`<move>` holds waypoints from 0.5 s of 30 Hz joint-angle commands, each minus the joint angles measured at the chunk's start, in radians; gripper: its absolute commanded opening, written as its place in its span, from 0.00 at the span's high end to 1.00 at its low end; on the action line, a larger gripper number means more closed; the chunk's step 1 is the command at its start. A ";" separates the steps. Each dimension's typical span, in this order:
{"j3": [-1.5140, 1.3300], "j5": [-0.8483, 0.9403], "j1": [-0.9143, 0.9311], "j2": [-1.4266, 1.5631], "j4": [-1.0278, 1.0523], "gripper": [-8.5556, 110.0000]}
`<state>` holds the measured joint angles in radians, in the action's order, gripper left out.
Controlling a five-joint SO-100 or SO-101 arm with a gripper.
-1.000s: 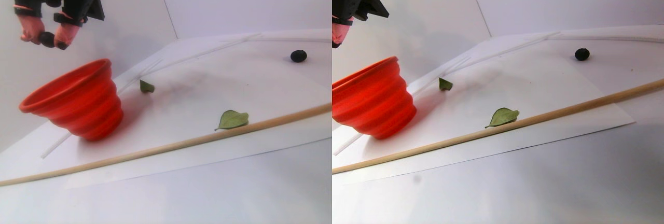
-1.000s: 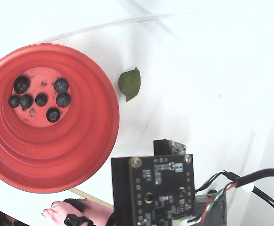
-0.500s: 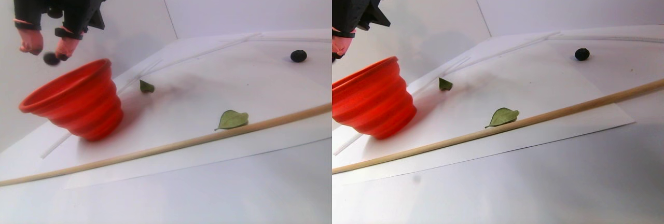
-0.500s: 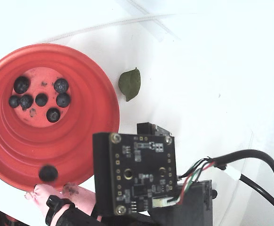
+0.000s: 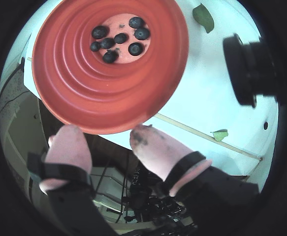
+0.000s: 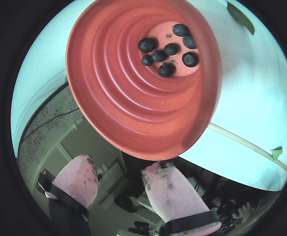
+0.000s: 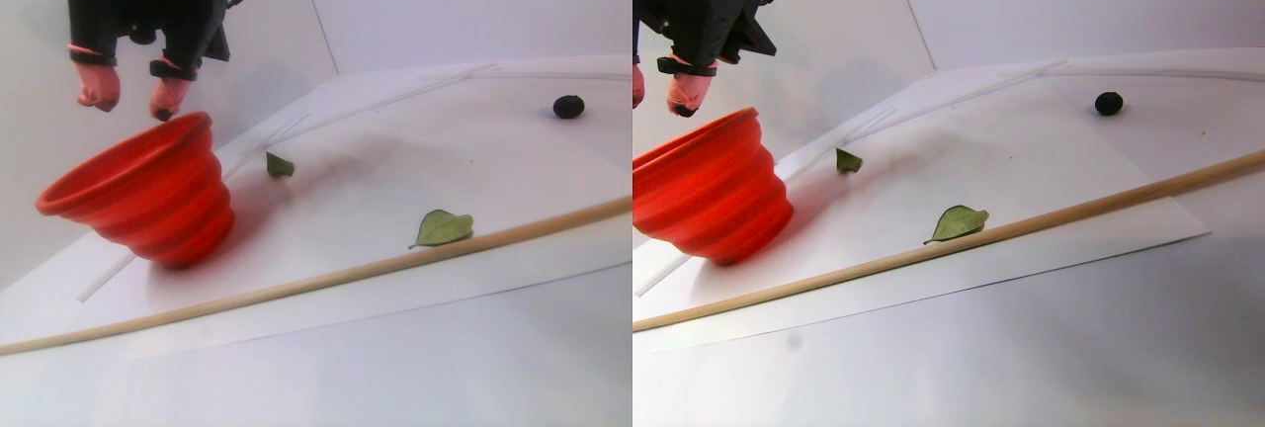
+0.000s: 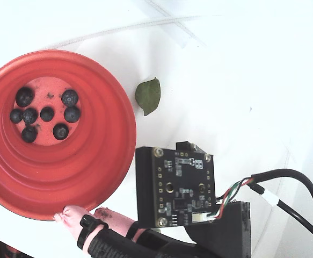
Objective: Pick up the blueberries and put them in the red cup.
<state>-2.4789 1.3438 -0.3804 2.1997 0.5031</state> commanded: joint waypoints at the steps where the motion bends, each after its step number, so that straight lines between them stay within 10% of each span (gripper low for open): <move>1: 0.075 0.015 0.012 0.080 0.037 0.78; 15: 0.173 0.058 0.095 0.166 0.178 0.79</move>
<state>-2.3761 1.3929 -0.2823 2.2826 0.6565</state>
